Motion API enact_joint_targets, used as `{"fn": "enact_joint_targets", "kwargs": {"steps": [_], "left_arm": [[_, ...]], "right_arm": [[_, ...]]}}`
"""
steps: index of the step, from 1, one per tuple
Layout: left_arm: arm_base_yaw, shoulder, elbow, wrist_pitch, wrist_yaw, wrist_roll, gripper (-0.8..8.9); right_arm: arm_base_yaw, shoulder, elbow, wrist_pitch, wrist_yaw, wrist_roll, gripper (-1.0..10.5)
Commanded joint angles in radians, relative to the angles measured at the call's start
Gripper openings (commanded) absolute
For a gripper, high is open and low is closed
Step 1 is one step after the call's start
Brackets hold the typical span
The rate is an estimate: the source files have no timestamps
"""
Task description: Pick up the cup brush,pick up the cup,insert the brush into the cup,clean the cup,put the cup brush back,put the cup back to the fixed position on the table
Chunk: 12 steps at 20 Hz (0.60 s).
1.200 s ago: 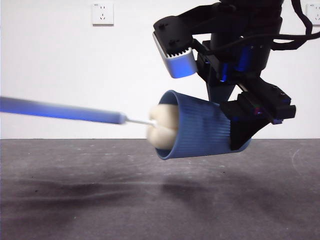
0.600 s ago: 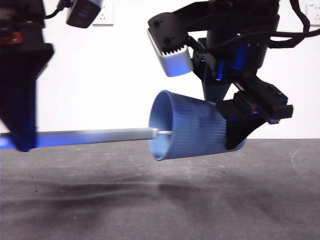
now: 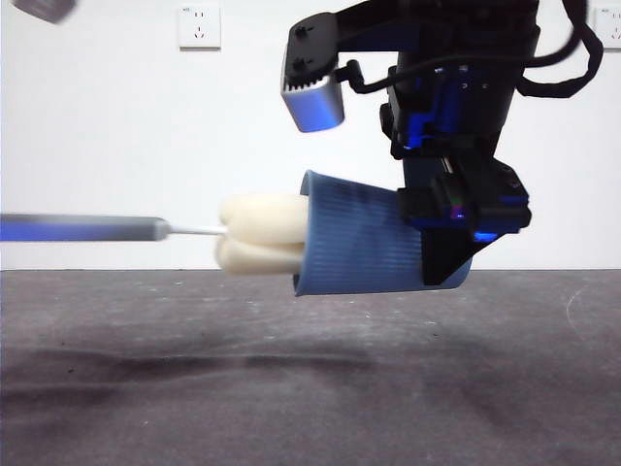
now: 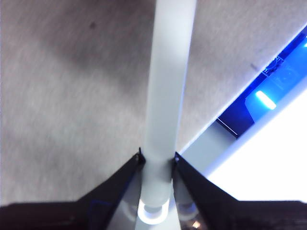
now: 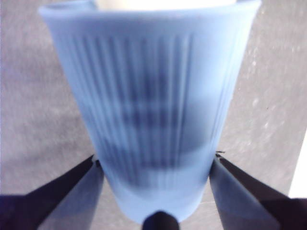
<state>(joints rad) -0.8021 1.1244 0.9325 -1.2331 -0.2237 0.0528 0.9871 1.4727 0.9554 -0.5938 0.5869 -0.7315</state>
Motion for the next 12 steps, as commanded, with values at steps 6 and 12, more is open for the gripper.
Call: {"fn": "enact_joint_targets", "kwargs": {"steps": [6,12], "left_arm": [[0.008,-0.190,-0.008,-0.090,-0.039,-0.190,-0.09],[0.013,-0.196,-0.010,0.199,-0.041,-0.416,-0.09]], "right_arm": [[0.001,-0.086,0.000,-0.005,0.021,0.508,-0.1],[0.002,-0.287,0.000,0.029,-0.157,0.921,-0.1]]}}
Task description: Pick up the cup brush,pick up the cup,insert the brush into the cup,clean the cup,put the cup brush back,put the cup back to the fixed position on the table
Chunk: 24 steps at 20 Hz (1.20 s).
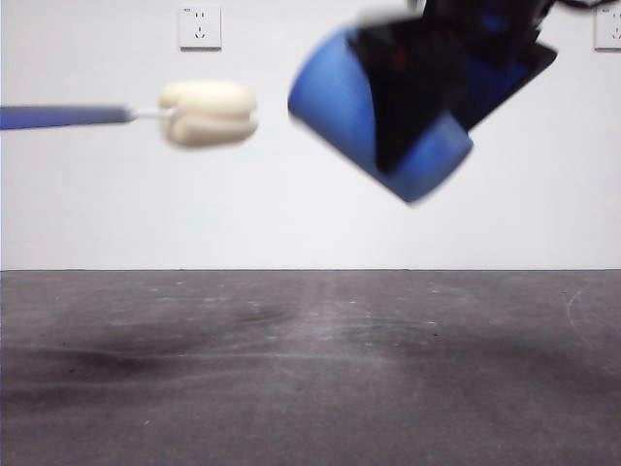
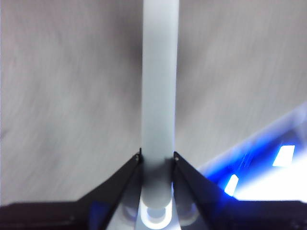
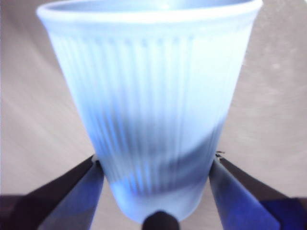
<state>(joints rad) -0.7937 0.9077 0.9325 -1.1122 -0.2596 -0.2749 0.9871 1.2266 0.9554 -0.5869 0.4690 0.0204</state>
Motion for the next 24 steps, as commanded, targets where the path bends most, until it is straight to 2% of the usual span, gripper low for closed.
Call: {"fn": "enact_joint_targets", "kwargs": {"steps": [1,3,6,10,13,19,24], "left_arm": [[0.005,0.049,-0.010,0.129,-0.008,-0.102,-0.09],[0.021,0.119,-0.010,0.203,-0.057,-0.127,-0.09],[0.081,0.242,-0.010,0.303,-0.050,-0.148,-0.09],[0.156,0.408,-0.010,0.460,0.052,-0.151,-0.09],[0.174,0.525,-0.010,0.520,0.058,-0.152,-0.09],[0.195,0.689,-0.010,0.620,0.084,-0.152,-0.09],[0.213,0.740,-0.010,0.653,0.084,-0.152,-0.09]], "right_arm": [[0.002,-0.080,0.000,0.037,-0.078,0.182,-0.1],[0.003,-0.153,0.000,0.067,-0.112,0.181,-0.1],[0.003,-0.269,0.000,0.078,-0.118,0.181,-0.1],[0.003,-0.421,0.000,0.069,-0.130,0.182,-0.1],[0.003,-0.496,0.000,0.024,-0.129,0.182,-0.1],[0.003,-0.522,0.000,-0.055,-0.130,0.190,-0.1],[0.003,-0.522,0.000,-0.068,-0.131,0.190,-0.1]]}}
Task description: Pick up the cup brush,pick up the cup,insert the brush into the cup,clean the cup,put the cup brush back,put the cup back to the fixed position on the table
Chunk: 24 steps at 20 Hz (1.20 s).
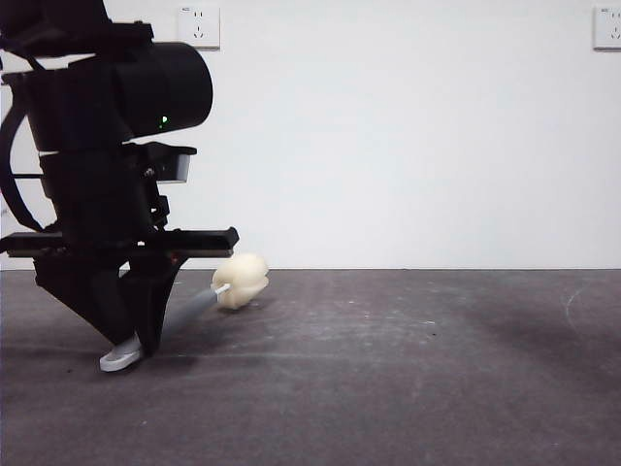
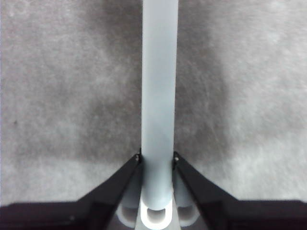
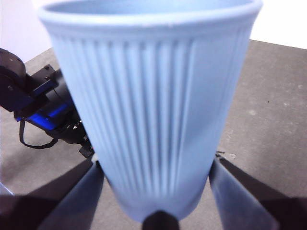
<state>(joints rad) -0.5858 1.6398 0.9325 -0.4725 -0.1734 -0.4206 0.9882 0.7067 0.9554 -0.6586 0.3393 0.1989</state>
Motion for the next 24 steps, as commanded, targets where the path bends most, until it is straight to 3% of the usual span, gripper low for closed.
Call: {"fn": "enact_joint_targets", "kwargs": {"steps": [1,5,11,12,15,18,21,24], "left_arm": [[0.006,0.011,-0.010,0.017,-0.006,-0.006,-0.08],[0.013,0.043,-0.010,0.009,0.002,-0.008,-0.08],[0.013,0.070,-0.010,0.001,0.069,-0.095,0.02],[0.013,0.070,-0.010,0.002,0.085,-0.103,0.35],[0.011,0.070,-0.010,0.002,0.130,-0.101,3.58],[0.018,0.070,-0.009,-0.002,0.203,-0.064,3.78],[0.019,0.050,-0.008,-0.009,0.203,-0.043,3.78],[0.032,-0.057,-0.008,-0.005,0.258,-0.023,3.78]], "right_arm": [[0.002,-0.002,0.000,-0.002,-0.001,0.011,-0.1],[0.002,-0.002,0.000,-0.004,-0.001,0.014,-0.1],[0.002,-0.002,0.000,-0.021,-0.001,0.014,-0.1],[0.002,-0.002,0.000,-0.025,-0.001,0.014,-0.1],[0.002,-0.002,0.000,-0.024,-0.001,0.014,-0.1],[0.002,0.000,0.000,-0.023,-0.001,0.018,-0.1],[0.002,0.023,-0.002,-0.007,-0.001,0.017,-0.1],[0.002,0.073,-0.016,0.075,0.005,-0.003,-0.1]]}}
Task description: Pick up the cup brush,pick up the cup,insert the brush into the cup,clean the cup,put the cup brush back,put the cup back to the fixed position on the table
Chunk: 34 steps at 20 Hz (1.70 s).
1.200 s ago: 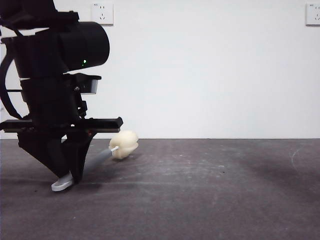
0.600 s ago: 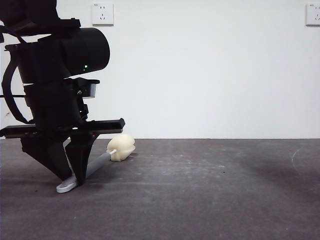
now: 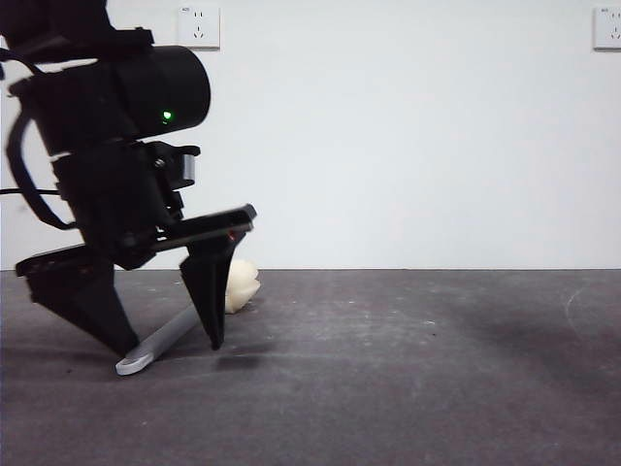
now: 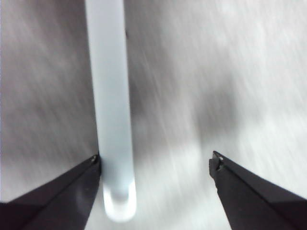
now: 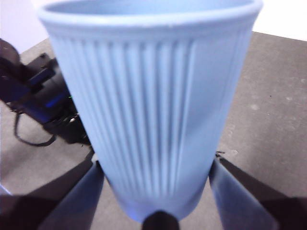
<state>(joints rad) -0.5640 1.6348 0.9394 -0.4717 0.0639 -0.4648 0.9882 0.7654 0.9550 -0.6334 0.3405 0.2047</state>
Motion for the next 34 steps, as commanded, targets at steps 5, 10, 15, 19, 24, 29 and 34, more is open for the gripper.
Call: {"fn": "enact_joint_targets", "kwargs": {"steps": [5,10,15,19,24,29,34], "left_arm": [[0.031,-0.325,-0.014,-0.022,0.015,0.103,3.78],[0.026,-0.530,-0.014,-0.111,0.016,0.157,3.78],[0.026,-0.673,-0.014,-0.207,0.017,0.176,3.78],[0.026,-0.733,-0.014,-0.280,0.016,0.181,3.77],[0.026,-0.755,-0.014,-0.297,0.017,0.182,3.77],[0.026,-0.755,-0.014,-0.303,0.017,0.200,3.77],[0.026,-0.755,-0.014,-0.308,0.016,0.200,3.77]], "right_arm": [[-0.021,0.113,-0.192,0.389,0.010,-0.080,-0.1],[-0.077,0.239,-0.377,0.758,0.009,-0.128,-0.1],[-0.149,0.492,-0.415,1.009,0.004,-0.165,-0.1],[-0.210,0.707,-0.415,1.228,-0.002,-0.164,-0.1],[-0.270,0.896,-0.415,1.427,-0.061,-0.149,-0.1],[-0.325,1.009,-0.415,1.520,-0.090,-0.149,-0.1],[-0.380,1.071,-0.407,1.557,-0.134,-0.150,-0.1]]}}
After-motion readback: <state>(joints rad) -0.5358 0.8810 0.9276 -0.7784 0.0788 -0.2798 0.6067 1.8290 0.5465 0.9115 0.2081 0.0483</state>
